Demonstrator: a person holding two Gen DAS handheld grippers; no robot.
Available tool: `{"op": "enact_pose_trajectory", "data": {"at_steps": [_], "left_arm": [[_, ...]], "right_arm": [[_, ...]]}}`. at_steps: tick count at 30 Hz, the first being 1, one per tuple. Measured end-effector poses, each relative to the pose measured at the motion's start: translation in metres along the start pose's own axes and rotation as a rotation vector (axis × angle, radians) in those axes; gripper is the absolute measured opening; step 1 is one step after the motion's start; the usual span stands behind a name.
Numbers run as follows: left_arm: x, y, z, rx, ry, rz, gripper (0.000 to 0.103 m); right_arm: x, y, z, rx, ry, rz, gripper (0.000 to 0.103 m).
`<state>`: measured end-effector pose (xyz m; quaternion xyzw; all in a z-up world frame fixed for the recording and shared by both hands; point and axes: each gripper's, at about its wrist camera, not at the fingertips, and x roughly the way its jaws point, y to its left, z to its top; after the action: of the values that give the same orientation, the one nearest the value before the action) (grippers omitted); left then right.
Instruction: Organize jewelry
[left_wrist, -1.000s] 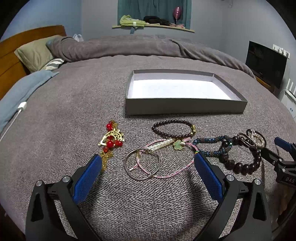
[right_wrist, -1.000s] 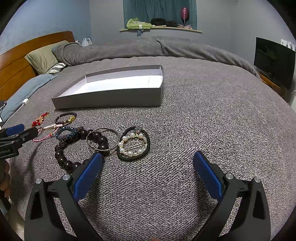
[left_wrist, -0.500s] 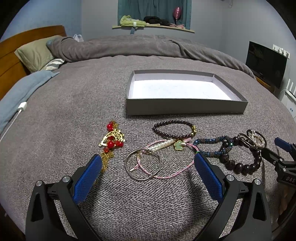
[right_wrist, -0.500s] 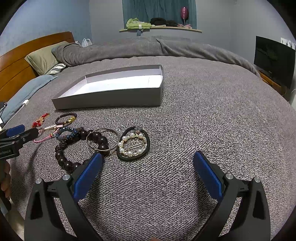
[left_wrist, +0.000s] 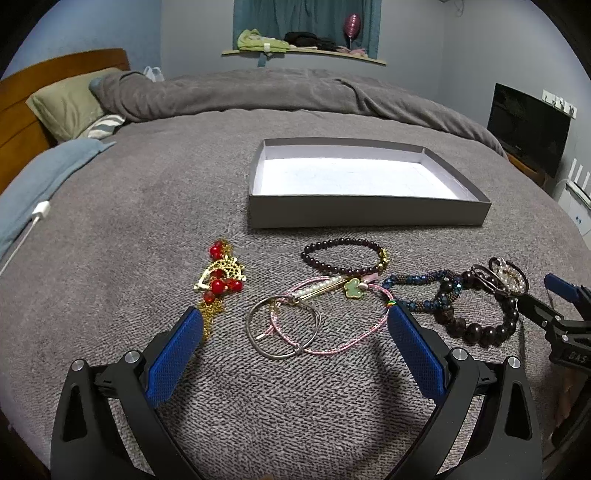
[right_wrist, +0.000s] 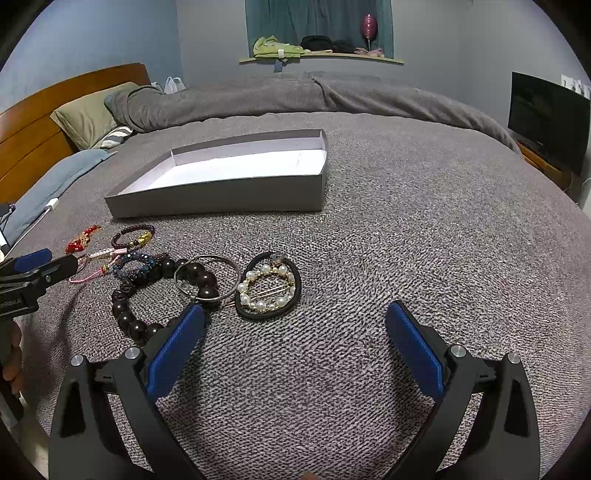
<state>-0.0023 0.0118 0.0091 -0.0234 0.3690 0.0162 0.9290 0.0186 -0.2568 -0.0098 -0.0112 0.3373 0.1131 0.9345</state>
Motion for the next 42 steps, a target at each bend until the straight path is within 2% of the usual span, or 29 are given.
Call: {"op": "enact_pose_trajectory", "data": {"at_steps": [3,7,11,14,17,20,22,25,28,29,32,37,39,42], "left_arm": [[0.001,0.003,0.000,-0.012,0.000,0.019,0.099],[-0.001,0.013,0.003,-0.053,-0.013,-0.015,0.099],[-0.007,0.022,0.008,-0.046,-0.062,0.039,0.099],[-0.007,0.030,0.014,-0.044,-0.070,0.036,0.099],[-0.007,0.038,0.018,-0.030,-0.070,0.037,0.099],[-0.014,0.048,0.028,-0.028,-0.100,-0.026,0.099],[-0.012,0.051,0.037,-0.011,-0.098,-0.021,0.099],[-0.003,0.054,0.047,0.031,-0.088,0.002,0.099],[0.013,0.063,0.055,0.023,-0.062,0.019,0.099],[0.015,0.065,0.055,0.015,-0.059,0.028,0.099],[0.027,0.070,0.051,0.009,-0.037,0.040,0.099],[0.044,0.063,0.033,0.057,0.033,-0.002,0.098],[0.048,0.058,0.028,0.079,0.058,-0.011,0.097],[0.052,0.056,0.026,0.096,0.058,0.006,0.097]], "right_arm": [[-0.002,-0.001,0.001,0.009,-0.001,0.008,0.098],[-0.006,0.000,0.001,-0.012,-0.029,0.021,0.098],[-0.010,0.007,0.004,-0.069,-0.058,-0.019,0.098],[-0.013,0.005,0.008,-0.073,-0.066,-0.005,0.098],[-0.019,0.005,0.022,-0.114,-0.090,-0.035,0.098],[-0.028,0.003,0.041,-0.151,-0.152,-0.050,0.098],[-0.029,0.002,0.053,-0.180,-0.194,-0.055,0.098],[-0.020,0.002,0.070,-0.214,-0.206,-0.045,0.098],[-0.007,0.003,0.079,-0.238,-0.192,-0.074,0.098],[-0.003,0.000,0.078,-0.222,-0.170,-0.062,0.098],[0.011,-0.014,0.072,-0.140,-0.093,0.047,0.098],[0.016,-0.033,0.061,-0.068,-0.070,0.091,0.098],[0.018,-0.033,0.056,-0.073,-0.046,0.138,0.098],[0.020,-0.025,0.051,-0.118,-0.034,0.154,0.097]]}}
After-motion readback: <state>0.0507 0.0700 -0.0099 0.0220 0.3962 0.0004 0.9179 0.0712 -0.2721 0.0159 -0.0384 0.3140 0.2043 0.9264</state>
